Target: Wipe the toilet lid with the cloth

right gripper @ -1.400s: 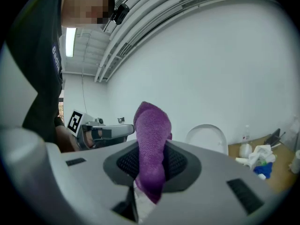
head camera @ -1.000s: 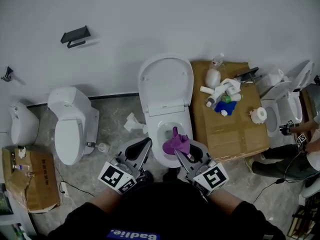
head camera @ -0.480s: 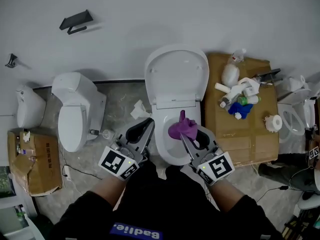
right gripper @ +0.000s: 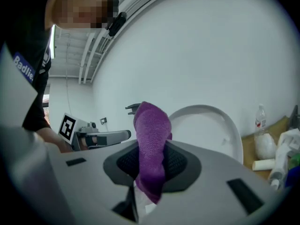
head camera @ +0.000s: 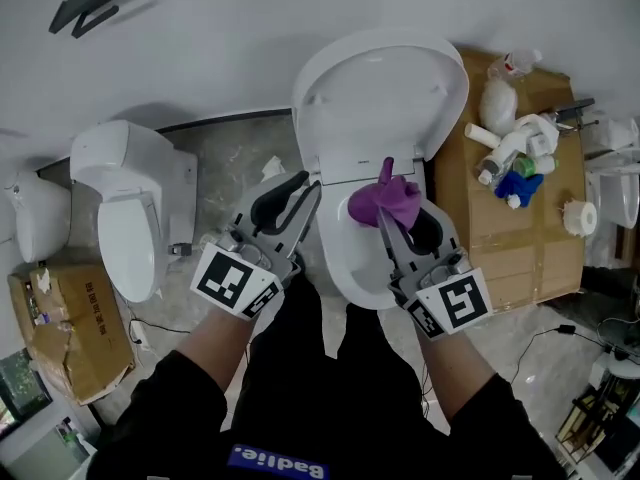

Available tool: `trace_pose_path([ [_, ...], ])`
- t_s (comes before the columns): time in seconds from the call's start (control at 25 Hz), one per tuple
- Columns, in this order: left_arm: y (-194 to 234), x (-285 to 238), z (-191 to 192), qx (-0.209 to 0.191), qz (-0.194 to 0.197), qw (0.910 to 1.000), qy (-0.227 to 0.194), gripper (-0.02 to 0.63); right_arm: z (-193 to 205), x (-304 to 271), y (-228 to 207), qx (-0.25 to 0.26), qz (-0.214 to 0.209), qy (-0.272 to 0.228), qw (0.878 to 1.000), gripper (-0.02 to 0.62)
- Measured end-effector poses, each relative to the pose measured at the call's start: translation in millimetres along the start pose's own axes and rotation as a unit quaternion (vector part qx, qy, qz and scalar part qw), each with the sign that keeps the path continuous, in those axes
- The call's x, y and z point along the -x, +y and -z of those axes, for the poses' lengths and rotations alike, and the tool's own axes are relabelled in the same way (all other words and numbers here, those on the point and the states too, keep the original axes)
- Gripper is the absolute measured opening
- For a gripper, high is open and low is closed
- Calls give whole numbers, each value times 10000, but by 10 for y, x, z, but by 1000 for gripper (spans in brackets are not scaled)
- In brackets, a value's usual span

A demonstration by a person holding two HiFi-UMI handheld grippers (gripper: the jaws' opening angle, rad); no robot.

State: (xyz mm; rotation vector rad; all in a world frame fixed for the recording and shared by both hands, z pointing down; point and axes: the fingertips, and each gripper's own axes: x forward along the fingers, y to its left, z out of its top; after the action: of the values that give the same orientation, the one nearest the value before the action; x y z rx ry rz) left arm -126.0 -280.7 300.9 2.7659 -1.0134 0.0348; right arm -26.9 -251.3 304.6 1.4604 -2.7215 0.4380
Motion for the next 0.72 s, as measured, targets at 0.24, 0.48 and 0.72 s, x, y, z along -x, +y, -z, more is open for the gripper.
trace_pose_path([
  [0.24,502,-187,249,-329,165,9993,117,112,120,-552,-147,213,284,-50,9994,95],
  [0.48,964,-416,569,-542,228,9981,200,163,207,-919,-411,566,535,-77,9969,95],
  [0.72,1273,-658,862,-740,284,9960,415,218,362,-1144,-719,648,700,-100,9954,95],
])
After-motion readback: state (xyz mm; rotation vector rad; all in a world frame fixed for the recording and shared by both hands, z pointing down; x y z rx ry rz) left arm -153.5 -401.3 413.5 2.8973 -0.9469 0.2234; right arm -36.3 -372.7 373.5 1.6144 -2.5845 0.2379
